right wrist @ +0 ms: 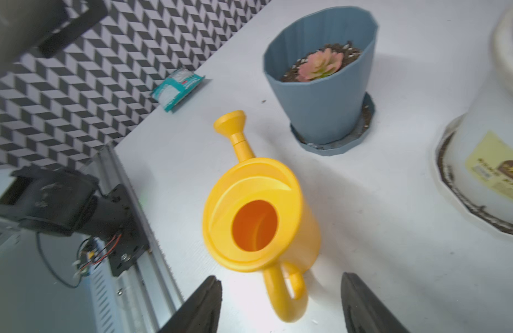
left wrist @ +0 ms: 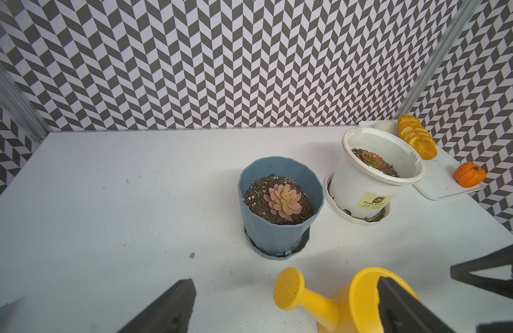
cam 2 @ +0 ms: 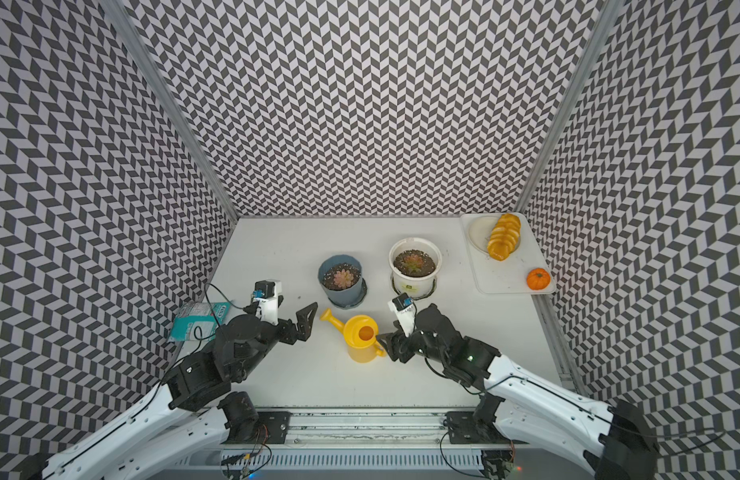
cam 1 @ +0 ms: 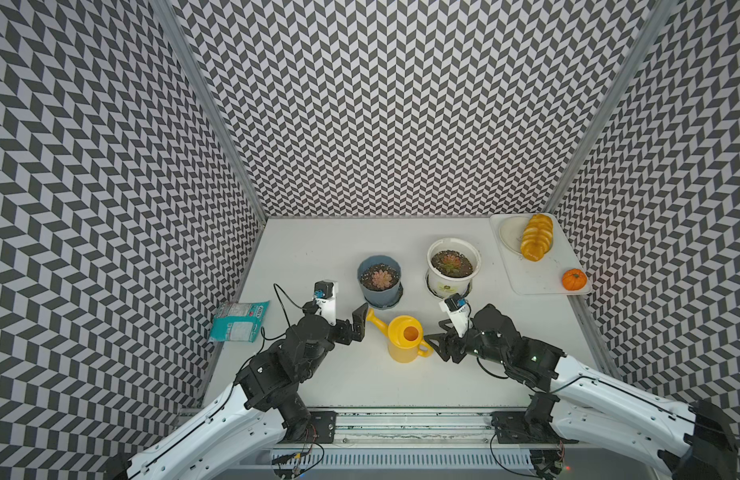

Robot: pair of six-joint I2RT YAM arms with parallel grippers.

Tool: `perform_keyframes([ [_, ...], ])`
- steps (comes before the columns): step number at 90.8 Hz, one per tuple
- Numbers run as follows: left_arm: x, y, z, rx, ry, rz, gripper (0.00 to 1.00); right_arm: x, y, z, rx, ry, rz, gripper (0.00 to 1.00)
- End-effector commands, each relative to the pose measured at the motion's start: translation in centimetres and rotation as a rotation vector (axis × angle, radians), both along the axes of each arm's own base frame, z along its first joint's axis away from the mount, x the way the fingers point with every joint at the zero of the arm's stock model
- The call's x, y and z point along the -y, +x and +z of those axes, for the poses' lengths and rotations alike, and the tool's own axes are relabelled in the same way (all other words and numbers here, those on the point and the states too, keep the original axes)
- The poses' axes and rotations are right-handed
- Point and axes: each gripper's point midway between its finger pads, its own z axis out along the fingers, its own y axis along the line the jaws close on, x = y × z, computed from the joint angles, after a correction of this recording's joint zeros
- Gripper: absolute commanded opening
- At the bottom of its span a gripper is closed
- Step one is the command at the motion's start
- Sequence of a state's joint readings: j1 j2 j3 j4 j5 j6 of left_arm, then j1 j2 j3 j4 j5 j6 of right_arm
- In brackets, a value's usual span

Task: Water the succulent around the soil edge
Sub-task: Adjust the watering can at the center of the board, then pick up the watering can from the center of the board.

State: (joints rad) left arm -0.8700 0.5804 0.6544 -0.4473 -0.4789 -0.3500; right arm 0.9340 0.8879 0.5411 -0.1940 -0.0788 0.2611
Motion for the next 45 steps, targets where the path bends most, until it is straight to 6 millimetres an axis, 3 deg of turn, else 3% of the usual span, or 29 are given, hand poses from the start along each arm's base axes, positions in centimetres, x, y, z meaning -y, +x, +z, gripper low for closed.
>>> perform_keyframes([
  [1, -0.2, -0.1, 0.0, 0.005, 0.002, 0.007, 1.00, -1.2, -0.9, 0.4, 0.054, 0.018, 0.038, 0.74],
  [20, -0.2, -0.1, 0.0, 0.005, 0.000, 0.005, 1.00, -1.7, -1.6, -2.2, 0.043, -0.051, 0.038, 0.76],
  [45, -0.1, -0.1, -0.1, 0.004, -0.001, 0.001, 1.00, -1.4, -1.4, -3.0, 0.061, -0.070, 0.027, 0.75],
])
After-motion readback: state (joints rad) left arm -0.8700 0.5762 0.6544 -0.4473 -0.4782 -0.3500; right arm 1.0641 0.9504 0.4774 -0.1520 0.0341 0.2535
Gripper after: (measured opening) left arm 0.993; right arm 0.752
